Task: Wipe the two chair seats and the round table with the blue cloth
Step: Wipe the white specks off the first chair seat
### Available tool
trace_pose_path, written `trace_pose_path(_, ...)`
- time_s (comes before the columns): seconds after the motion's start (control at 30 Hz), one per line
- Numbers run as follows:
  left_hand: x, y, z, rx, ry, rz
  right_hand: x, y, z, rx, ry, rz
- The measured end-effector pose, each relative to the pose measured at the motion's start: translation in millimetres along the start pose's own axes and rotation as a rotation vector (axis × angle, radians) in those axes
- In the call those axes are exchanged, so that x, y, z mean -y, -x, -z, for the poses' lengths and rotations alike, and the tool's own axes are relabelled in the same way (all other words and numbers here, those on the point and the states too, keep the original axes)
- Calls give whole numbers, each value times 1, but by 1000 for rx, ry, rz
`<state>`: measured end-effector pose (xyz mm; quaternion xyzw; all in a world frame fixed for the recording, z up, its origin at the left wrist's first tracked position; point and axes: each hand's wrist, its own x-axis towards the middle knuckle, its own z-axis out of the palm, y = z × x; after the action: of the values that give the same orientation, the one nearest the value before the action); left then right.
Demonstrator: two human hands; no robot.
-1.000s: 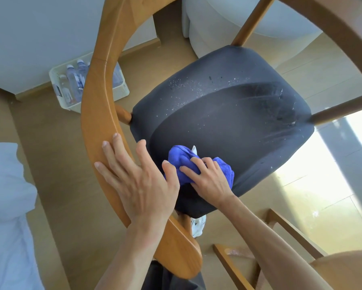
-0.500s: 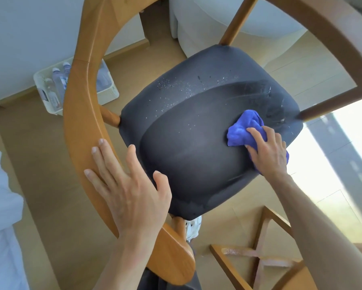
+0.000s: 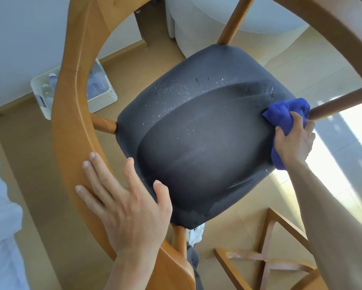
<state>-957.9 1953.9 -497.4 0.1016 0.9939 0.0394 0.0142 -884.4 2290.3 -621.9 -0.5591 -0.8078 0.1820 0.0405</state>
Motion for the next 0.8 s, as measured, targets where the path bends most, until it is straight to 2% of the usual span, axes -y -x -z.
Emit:
trace_pose_path(0.23,-1,0,2,-19,36,-14,27,78,-27,7,116,228)
trace_pose_path(0.53,1,1,3,-11,72,-38,48,186,-49,55,122,446)
trace_pose_path(0.7,2,2,4,-12,81,-47,49,237,-57,121,79,585)
trace_pose_path(0.8,2,2,4,-15,84,-52,40,257,-57,189,91,734)
